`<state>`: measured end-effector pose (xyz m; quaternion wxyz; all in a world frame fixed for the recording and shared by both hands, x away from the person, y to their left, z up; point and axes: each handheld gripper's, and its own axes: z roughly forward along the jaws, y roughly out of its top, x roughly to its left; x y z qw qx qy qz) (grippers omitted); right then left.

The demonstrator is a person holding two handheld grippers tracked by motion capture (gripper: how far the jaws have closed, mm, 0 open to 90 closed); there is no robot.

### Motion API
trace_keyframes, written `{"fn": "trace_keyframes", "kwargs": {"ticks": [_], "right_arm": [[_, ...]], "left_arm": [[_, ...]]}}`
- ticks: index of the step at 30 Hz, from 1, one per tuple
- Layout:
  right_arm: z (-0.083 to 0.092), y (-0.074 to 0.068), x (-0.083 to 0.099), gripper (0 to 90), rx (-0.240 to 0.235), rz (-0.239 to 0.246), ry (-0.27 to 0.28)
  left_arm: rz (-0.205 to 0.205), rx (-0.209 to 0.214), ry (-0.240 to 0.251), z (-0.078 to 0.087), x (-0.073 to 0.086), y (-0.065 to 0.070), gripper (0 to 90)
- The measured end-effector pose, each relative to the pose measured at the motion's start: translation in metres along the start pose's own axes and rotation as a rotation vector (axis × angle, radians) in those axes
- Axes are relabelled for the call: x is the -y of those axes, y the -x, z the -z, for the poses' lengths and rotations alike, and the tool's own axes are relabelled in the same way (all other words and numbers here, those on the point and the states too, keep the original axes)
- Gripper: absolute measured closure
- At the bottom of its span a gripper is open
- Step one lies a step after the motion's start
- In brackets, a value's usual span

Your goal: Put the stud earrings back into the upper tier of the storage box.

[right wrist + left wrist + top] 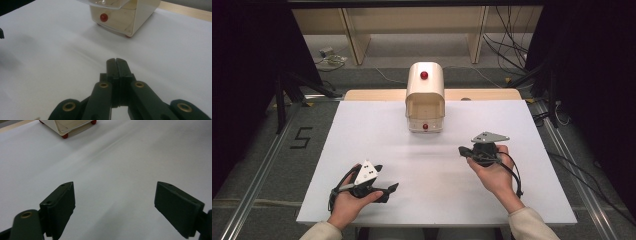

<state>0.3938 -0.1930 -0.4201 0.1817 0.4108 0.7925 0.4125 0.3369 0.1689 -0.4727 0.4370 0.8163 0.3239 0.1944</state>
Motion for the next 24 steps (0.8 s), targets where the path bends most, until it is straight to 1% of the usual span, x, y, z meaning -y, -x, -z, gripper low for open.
{"fn": "trace_keyframes", "kwargs": {"ticks": [5, 15, 24], "right_arm": [[0.0, -0.001, -0.004, 90.0, 0.005, -0.003, 0.024], [0.0, -0.004, -0.012, 90.0, 0.004, 0.006, 0.051], [0.0, -0.006, -0.02, 90.0, -0.001, 0.009, 0.061]], "left_arm": [[0.0, 0.0, 0.0, 0.0, 0.0, 0.0, 16.5], [0.0, 0.0, 0.0, 0.0, 0.0, 0.0, 16.5], [0.0, 0.001, 0.0, 0.0, 0.0, 0.0, 16.5]]}}
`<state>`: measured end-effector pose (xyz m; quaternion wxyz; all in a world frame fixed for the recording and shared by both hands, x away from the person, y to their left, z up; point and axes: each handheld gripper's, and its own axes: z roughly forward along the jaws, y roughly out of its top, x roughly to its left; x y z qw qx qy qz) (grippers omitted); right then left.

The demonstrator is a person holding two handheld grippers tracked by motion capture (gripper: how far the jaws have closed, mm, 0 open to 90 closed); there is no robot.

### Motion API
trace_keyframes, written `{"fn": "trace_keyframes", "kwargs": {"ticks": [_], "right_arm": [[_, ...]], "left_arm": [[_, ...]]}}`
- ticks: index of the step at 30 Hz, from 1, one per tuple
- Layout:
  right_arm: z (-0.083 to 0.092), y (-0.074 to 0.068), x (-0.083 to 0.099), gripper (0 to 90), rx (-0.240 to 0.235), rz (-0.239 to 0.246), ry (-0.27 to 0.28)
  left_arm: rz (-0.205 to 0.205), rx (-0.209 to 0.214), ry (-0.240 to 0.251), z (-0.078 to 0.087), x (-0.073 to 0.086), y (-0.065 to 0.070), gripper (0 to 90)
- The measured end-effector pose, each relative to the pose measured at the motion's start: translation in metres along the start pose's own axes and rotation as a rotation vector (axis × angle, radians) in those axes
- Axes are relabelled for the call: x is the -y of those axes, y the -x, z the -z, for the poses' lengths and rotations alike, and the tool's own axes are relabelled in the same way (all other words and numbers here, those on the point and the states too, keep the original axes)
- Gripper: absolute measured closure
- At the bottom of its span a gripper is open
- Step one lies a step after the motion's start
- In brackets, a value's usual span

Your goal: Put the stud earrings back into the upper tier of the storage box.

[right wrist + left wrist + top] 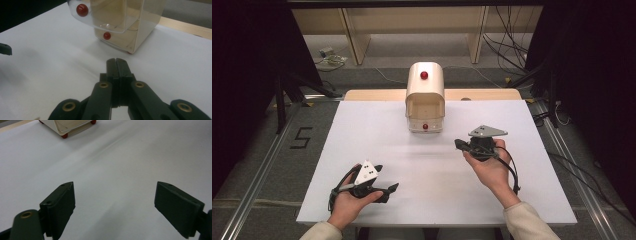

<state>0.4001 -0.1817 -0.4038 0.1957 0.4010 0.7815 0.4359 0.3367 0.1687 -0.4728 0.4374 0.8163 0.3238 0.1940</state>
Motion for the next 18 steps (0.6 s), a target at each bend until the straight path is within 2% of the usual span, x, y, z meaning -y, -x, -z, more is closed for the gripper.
{"fn": "trace_keyframes", "kwargs": {"ticks": [18], "right_arm": [[-0.001, -0.003, -0.013, 90.0, -0.006, 0.005, 0.027]], "left_arm": [[0.0, 0.0, 0.0, 0.0, 0.0, 0.0, 16.5]]}}
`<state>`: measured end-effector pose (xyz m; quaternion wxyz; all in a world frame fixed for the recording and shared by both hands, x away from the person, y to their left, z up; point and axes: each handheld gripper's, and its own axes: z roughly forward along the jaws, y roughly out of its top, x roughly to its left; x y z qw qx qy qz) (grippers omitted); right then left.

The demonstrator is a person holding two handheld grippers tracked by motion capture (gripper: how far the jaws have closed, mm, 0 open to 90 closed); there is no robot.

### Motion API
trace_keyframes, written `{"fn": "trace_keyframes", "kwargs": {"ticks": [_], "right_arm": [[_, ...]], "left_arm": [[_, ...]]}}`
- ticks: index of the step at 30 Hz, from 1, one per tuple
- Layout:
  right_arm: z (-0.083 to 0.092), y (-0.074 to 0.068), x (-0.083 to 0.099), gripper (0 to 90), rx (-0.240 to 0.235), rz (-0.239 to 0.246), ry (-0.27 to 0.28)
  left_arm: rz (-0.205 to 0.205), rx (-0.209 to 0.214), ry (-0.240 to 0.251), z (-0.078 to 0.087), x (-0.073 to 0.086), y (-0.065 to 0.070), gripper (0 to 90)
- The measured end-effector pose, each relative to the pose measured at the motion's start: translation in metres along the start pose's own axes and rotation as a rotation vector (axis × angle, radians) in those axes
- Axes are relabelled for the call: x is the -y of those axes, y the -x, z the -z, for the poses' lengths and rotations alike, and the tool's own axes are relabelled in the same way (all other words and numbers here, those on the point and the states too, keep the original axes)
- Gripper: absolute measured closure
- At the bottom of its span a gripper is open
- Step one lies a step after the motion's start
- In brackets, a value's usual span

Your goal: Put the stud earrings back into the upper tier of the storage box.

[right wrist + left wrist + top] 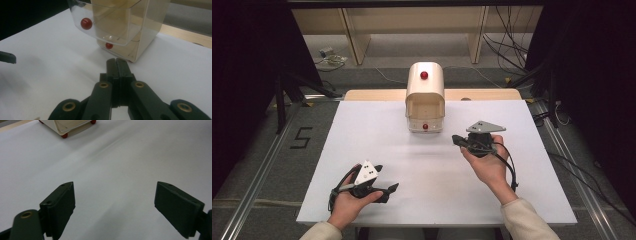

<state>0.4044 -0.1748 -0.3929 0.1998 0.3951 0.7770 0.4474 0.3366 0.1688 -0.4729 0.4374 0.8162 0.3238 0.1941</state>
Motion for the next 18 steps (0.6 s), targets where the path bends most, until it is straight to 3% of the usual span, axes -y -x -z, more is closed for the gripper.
{"fn": "trace_keyframes", "kwargs": {"ticks": [18], "right_arm": [[-0.003, -0.003, -0.012, 90.0, 0.001, 0.01, 0.011]], "left_arm": [[0.003, -0.002, 0.0, 0.001, 0.0, 0.0, 16.5]]}}
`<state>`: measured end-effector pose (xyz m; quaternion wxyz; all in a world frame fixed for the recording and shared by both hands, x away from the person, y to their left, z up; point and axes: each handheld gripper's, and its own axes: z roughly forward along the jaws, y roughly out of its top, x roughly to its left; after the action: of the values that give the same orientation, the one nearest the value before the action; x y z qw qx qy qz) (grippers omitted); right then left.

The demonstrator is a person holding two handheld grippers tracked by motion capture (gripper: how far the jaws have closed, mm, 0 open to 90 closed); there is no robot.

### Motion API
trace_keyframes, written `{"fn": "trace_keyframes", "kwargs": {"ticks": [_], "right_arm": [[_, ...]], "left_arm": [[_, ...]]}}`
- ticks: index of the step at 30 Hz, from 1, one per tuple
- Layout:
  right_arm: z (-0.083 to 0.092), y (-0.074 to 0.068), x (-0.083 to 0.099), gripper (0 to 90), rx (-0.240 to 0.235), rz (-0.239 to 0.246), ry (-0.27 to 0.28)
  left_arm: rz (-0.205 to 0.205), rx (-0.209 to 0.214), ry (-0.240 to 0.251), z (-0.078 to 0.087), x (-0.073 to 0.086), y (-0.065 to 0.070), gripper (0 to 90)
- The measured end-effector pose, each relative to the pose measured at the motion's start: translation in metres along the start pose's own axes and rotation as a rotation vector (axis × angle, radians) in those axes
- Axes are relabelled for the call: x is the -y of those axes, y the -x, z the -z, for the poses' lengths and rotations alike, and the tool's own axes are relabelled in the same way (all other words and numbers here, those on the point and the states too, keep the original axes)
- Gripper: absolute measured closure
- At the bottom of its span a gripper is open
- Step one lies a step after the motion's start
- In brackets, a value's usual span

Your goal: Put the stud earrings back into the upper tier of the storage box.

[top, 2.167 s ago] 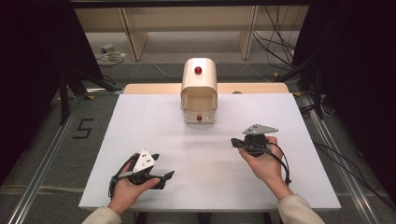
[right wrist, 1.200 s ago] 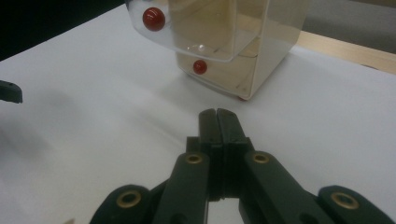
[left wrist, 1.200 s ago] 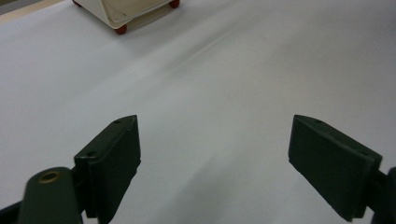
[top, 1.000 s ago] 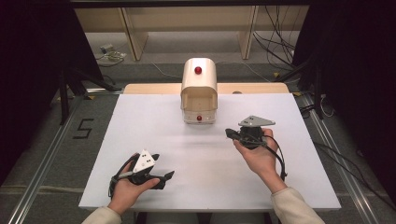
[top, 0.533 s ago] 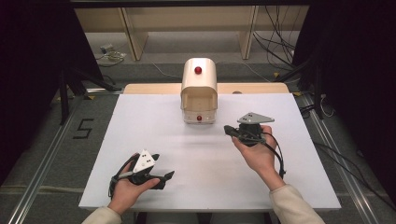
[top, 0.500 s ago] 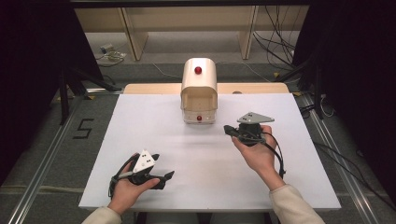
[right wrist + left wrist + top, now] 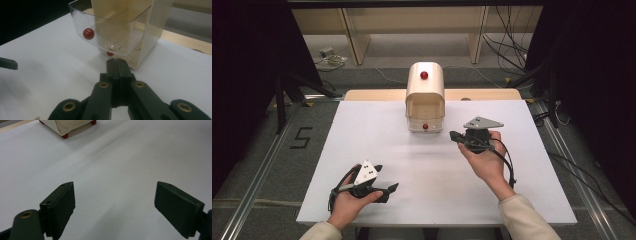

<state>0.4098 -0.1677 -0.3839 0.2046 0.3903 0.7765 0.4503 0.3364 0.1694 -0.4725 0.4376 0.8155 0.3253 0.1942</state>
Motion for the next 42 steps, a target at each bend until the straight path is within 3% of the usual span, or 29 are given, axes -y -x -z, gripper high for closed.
{"fn": "trace_keyframes", "kwargs": {"ticks": [42], "right_arm": [[-0.01, -0.003, -0.037, 90.0, 0.015, 0.001, 0.062]], "left_arm": [[-0.002, 0.005, 0.0, -0.001, 0.0, 0.0, 16.7]]}}
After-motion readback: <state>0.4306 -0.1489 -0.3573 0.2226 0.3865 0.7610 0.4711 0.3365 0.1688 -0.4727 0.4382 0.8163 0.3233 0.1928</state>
